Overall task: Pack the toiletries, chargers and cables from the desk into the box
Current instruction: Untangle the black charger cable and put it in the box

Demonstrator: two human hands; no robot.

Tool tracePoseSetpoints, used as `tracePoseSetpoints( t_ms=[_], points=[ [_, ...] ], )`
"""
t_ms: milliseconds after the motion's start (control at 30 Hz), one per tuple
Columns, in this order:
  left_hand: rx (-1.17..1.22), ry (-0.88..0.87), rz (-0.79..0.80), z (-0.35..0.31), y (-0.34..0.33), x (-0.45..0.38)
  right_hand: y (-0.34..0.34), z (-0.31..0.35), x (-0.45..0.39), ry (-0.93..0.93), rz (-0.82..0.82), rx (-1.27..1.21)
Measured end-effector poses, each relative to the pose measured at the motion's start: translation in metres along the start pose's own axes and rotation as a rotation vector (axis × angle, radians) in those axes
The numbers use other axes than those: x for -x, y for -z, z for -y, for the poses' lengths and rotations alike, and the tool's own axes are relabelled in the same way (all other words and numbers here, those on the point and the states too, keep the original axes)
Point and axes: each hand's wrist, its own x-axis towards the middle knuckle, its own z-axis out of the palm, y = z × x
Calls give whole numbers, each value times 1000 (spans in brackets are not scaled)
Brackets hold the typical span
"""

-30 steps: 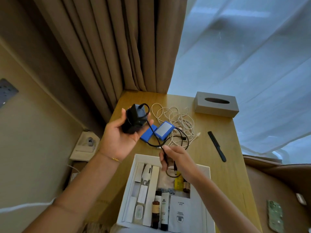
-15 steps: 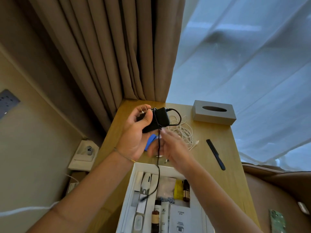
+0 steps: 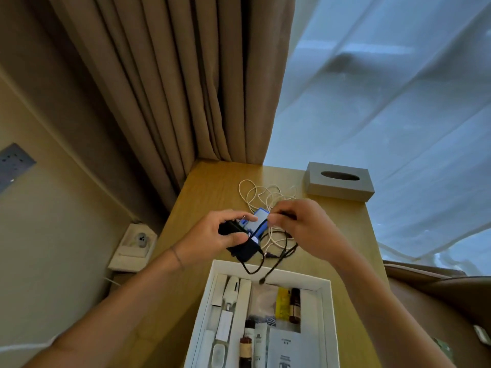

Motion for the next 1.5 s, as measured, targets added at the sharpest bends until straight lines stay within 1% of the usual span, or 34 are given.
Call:
tracePoseSetpoints(
  t_ms=[67, 167, 233, 300, 333, 400, 433, 467, 500, 533, 567, 633, 667, 733, 767, 833, 867, 900, 933, 1000, 1067, 1133, 1267, 1333, 1400, 1433, 1500],
  points=[
    [205, -1, 61, -4, -3, 7, -3, -12, -8, -30, -12, -160],
    [467, -10, 6, -11, -4, 7, -30, -27, -7, -142, 3, -439],
    [720, -18, -76, -15, -6, 2, -59, -26, -1, -200, 34, -538],
    [961, -24, -200, -14, -7, -6, -87, -18, 7, -252, 69, -530],
    [1009, -12, -285, -11, -7, -11, -98, -12, 11, -271, 90, -503],
    [966, 41, -464, -4, -7, -20, -111, 0, 19, -273, 122, -411],
    [870, 74, -556, 1, -7, -23, -112, 4, 21, -243, 129, -317],
    [699, 98, -651, 7, -7, -25, -110, 9, 24, -205, 144, -206],
    [473, 106, -730, 13, -6, -25, -105, 13, 26, -173, 168, -113],
    [258, 89, -770, 19, -4, -23, -99, 17, 27, -147, 196, -51],
    [97, 61, -777, 25, -2, -22, -92, 20, 29, -126, 213, -19],
    [-60, 27, -703, 34, 3, -17, -73, 22, 28, -97, 195, 11],
    [-111, 15, -618, 36, 4, -15, -62, 20, 26, -90, 162, 16],
    [-176, 10, -364, 36, 6, -7, -40, 12, 17, -86, 92, 25],
    [-162, 22, -221, 34, 7, -3, -31, 8, 13, -83, 76, 40],
    [-20, 58, 44, 27, 9, 5, -19, -1, 3, -64, 91, 75],
    [61, 62, 144, 22, 9, 8, -16, -5, 0, -50, 109, 77],
    [129, 51, 211, 18, 10, 10, -17, -9, -2, -40, 122, 66],
    [216, 34, 241, 16, 10, 11, -19, -13, -3, -28, 130, 53],
    [473, 34, 202, 13, 11, 11, -33, -19, 0, -1, 137, 19],
    [711, 54, 87, 13, 10, 11, -56, -22, 7, 4, 163, -95],
    [868, 76, -25, 14, 6, 12, -78, -21, 12, -3, 172, -177],
    [1131, 157, -155, 15, -2, 14, -100, -20, 15, -100, 203, -407],
    [1223, 251, -209, 15, -5, 13, -98, -22, 16, -107, 255, -412],
    [1286, 318, -213, 17, -2, 15, -90, -23, 16, -134, 312, -413],
    [1261, 334, -178, 18, 1, 16, -85, -24, 16, -148, 310, -400],
    [1073, 353, -58, 22, 7, 21, -75, -30, 13, -189, 223, -382]
  ],
)
